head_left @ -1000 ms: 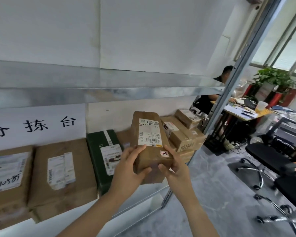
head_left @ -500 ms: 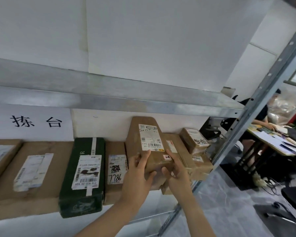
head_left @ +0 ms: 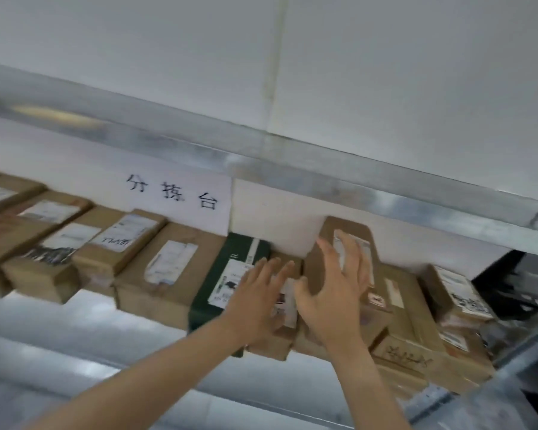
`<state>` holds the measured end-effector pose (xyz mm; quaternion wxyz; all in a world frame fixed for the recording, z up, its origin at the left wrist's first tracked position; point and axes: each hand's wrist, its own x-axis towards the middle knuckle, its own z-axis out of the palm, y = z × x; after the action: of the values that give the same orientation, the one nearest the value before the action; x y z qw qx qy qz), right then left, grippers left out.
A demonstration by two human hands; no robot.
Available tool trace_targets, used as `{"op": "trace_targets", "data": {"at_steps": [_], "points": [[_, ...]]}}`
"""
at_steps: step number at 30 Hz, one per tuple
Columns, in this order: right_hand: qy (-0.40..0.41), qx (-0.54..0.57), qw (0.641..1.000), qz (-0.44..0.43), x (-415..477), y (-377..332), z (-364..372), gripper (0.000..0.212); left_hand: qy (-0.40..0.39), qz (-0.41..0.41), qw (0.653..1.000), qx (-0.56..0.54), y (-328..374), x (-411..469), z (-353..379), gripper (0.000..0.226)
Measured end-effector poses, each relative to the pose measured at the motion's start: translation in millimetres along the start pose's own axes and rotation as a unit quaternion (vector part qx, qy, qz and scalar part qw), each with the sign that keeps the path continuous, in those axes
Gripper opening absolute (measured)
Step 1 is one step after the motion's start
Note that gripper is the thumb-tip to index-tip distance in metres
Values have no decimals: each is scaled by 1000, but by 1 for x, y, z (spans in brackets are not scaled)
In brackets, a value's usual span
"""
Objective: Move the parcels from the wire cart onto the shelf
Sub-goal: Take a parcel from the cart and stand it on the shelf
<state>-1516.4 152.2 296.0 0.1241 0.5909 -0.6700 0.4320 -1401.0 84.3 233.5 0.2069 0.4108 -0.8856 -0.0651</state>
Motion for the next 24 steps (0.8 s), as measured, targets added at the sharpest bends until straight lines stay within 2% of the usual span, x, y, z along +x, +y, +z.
{"op": "trace_targets", "data": {"at_steps": [5, 9, 12, 16, 24], "points": [[-148, 88, 979, -108, 11, -80, 73, 52, 34, -156, 981, 112, -99, -50, -66, 85], [-304, 141, 925, -179, 5, -154, 131, 58, 84, -236, 947, 199, -184, -123, -120, 98], [-386, 159, 885, -206, -7, -216, 167, 64, 86, -338, 914, 207, -240, -189, -154, 89], [-416, 130, 860, -265, -31, -305, 215, 76, 113, -443, 863, 216, -290, -264, -194, 89], [-493, 87, 792, -350, -97, -466, 308, 84, 98, -545, 786, 274, -393, -410, -260, 96]]}}
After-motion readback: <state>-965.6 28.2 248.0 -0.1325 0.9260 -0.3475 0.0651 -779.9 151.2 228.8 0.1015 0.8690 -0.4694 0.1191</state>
